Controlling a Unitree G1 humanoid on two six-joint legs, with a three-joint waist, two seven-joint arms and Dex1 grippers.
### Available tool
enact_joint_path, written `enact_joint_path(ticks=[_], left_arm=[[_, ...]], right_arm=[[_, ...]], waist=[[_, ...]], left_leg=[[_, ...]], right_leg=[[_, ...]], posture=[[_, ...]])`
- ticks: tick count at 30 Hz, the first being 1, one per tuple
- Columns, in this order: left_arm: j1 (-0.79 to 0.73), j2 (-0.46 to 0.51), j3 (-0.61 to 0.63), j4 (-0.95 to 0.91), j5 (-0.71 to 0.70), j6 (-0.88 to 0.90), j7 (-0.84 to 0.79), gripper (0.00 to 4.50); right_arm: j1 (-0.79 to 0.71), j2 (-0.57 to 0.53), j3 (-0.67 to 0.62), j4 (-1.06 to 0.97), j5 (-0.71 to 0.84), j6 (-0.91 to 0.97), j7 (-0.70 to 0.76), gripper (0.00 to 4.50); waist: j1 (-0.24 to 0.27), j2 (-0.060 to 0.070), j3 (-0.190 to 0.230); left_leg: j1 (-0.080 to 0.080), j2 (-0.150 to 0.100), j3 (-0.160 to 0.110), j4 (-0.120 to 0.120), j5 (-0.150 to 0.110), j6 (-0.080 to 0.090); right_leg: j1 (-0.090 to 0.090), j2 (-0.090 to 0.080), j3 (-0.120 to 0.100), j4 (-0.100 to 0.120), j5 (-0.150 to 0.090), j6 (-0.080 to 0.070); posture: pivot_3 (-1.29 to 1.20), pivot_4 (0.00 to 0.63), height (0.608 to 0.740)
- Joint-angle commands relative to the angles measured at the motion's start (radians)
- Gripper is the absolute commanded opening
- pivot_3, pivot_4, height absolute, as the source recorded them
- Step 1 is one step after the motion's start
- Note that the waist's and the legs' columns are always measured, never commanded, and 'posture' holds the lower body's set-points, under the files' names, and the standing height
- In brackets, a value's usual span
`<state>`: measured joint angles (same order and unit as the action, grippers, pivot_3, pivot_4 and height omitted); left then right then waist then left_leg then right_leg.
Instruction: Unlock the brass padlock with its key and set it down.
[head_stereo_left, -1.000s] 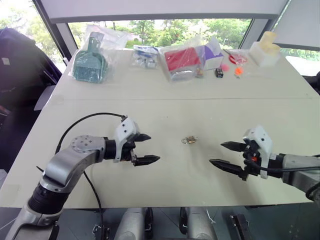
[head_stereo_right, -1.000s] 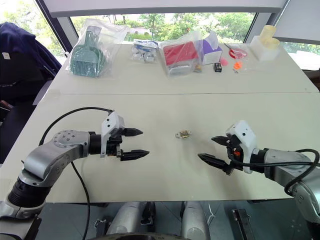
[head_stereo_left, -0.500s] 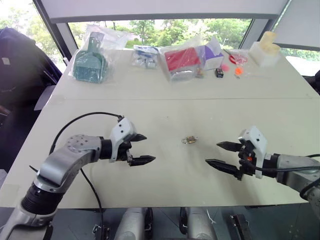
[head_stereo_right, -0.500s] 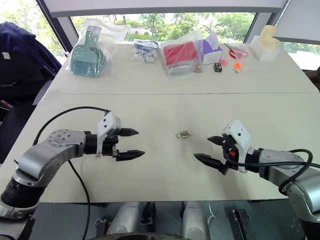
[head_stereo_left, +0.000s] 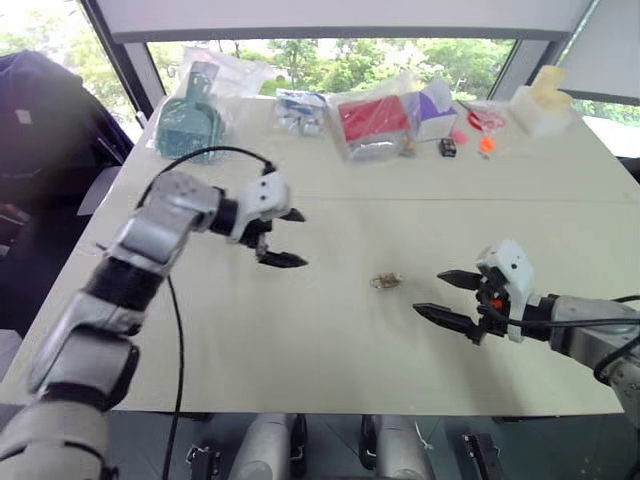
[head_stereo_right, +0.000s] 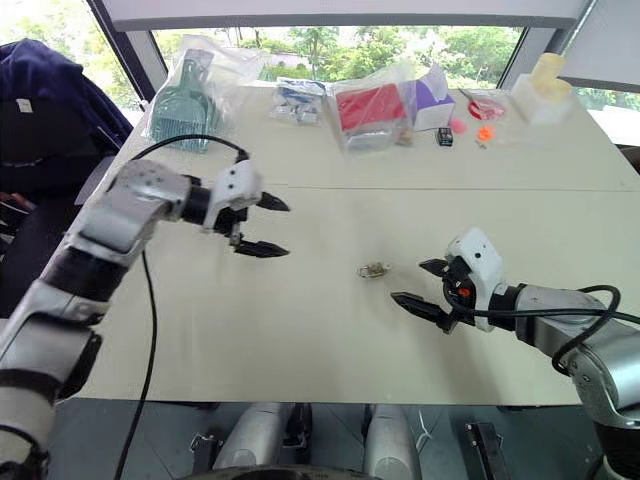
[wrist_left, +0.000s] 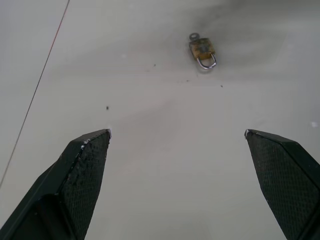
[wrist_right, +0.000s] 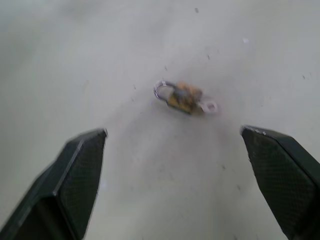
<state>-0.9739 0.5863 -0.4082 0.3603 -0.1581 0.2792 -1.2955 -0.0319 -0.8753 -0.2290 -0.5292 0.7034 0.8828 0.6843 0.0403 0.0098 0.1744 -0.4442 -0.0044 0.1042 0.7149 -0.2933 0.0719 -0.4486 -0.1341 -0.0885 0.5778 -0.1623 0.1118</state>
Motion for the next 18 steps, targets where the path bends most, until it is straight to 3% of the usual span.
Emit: enact_joint_path(ticks=[1, 5, 8, 13, 18], left_arm=[[-0.136, -0.152, -0.038, 0.242, 0.082, -0.047, 0.018, 4.5], [-0.232, -0.33, -0.024, 0.396, 0.098, 0.102, 0.056, 4.5], [-0.252, -0.425, -0.046, 0.437, 0.13, 0.105, 0.062, 4.5], [-0.25, -0.499, -0.094, 0.464, 0.203, 0.094, 0.061, 4.5], [-0.238, -0.549, -0.123, 0.455, 0.247, 0.202, 0.068, 4.5]], right_arm=[[-0.001, 0.023, -0.034, -0.048, 0.01, -0.001, -0.036, 4.43], [0.03, 0.038, -0.061, -0.08, 0.017, 0.013, -0.064, 4.43], [0.058, 0.046, -0.083, -0.095, 0.019, 0.015, -0.084, 4.43], [0.077, 0.064, -0.107, -0.11, 0.019, 0.015, -0.114, 4.43], [0.083, 0.09, -0.106, -0.118, 0.015, 0.01, -0.142, 4.43]], waist=[[0.004, -0.001, 0.0], [0.001, -0.002, 0.001], [-0.002, -0.002, 0.001], [-0.002, -0.002, 0.001], [0.001, -0.002, 0.001]], left_leg=[[0.0, 0.0, 0.0, 0.0, 0.0, 0.0], [-0.002, 0.0, 0.0, 0.001, -0.001, 0.003], [-0.002, 0.0, 0.0, 0.001, -0.002, 0.005], [-0.001, 0.0, 0.0, 0.001, -0.002, 0.004], [-0.001, 0.001, -0.001, 0.001, -0.002, 0.004]], right_leg=[[0.0, 0.0, 0.0, 0.0, 0.0, 0.0], [0.0, 0.0, 0.0, 0.0, 0.0, 0.0], [0.0, 0.0, 0.0, 0.0, 0.0, 0.001], [-0.001, 0.0, 0.0, 0.001, 0.0, 0.001], [0.0, 0.0, 0.0, 0.001, 0.0, 0.001]], posture=[[0.0, 0.15, 0.735], [0.0, 0.15, 0.735], [0.0, 0.15, 0.735], [0.0, 0.15, 0.735], [0.0, 0.15, 0.735]])
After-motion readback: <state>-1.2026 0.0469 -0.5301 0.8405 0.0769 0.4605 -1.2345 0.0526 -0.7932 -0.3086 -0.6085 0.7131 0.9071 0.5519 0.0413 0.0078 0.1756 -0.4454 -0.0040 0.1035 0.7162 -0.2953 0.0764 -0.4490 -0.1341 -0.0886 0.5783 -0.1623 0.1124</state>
